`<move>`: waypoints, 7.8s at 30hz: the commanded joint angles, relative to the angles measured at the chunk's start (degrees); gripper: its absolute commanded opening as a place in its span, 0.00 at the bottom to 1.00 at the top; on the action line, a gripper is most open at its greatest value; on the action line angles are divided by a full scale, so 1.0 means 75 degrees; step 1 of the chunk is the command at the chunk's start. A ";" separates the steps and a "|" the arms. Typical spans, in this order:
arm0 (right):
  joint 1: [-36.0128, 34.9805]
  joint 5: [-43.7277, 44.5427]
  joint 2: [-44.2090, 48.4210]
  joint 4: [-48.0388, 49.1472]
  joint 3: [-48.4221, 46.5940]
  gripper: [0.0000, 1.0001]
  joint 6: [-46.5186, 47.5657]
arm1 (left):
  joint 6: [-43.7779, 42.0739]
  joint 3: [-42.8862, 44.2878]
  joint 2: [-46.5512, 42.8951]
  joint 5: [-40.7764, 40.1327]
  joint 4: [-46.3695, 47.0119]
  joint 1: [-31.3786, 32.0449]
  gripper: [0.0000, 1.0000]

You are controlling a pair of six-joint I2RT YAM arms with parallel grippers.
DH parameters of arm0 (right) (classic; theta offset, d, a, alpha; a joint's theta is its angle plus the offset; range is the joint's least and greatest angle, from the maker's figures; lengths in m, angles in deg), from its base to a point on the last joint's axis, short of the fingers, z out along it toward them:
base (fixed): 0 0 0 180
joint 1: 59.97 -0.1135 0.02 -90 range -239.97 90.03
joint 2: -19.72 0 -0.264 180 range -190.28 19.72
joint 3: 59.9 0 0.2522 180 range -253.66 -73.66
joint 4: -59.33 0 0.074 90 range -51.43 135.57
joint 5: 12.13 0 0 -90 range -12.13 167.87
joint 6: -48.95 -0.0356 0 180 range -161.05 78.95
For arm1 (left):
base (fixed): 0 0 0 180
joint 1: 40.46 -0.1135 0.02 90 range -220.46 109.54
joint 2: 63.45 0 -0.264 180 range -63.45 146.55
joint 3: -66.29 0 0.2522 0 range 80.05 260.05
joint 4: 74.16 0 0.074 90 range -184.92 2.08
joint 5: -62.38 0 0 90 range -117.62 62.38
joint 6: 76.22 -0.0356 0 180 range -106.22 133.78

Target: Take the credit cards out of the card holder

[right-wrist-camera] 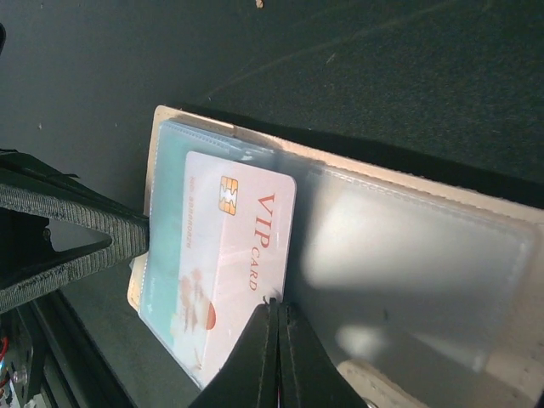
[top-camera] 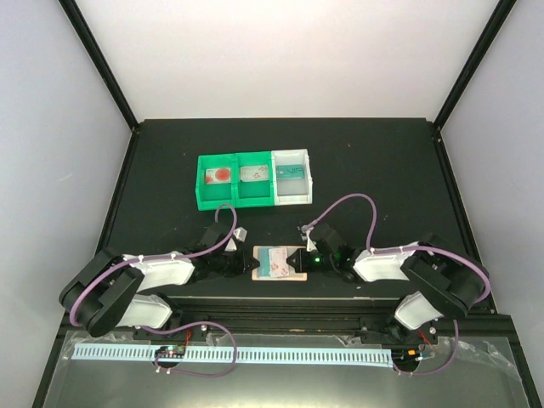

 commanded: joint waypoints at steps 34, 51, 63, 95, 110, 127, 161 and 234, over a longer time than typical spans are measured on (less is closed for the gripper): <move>0.0403 -0.1386 0.3108 -0.3818 -0.1146 0.01 0.2777 | -0.1434 0.1209 -0.3485 0.0601 -0.2871 -0.0044 0.51; 0.0389 -0.5037 0.3543 -0.2796 -0.0958 0.01 0.2864 | -0.2777 0.2322 -0.4446 0.3192 -0.5157 -0.0080 0.63; 0.0373 -0.5659 0.3337 -0.1873 -0.0840 0.01 0.2401 | -0.2386 0.1661 -0.4585 0.4519 -0.3769 -0.0090 0.27; 0.0394 -0.1361 0.5427 -0.2223 -0.0489 1.00 0.1146 | -0.1291 0.2255 -0.4358 -0.1110 -0.3611 -0.0759 0.02; 0.0397 -0.0297 0.5324 -0.3036 -0.0923 1.00 0.0884 | -0.1337 0.4022 -0.1037 -0.2591 -0.2171 -0.1487 0.02; 0.0398 -0.0340 0.4894 -0.3300 -0.1078 1.00 0.1142 | -0.0833 0.5933 0.2425 -0.3508 -0.1105 -0.1754 0.02; 0.0396 0.0265 0.5858 -0.4106 -0.1071 1.00 0.1706 | -0.0590 0.7315 0.4666 -0.3748 -0.1190 -0.1816 0.09; 0.0397 0.0611 0.5549 -0.4550 -0.0348 0.71 0.1886 | -0.3215 0.5074 -0.0646 -0.1041 -0.4826 -0.1746 0.67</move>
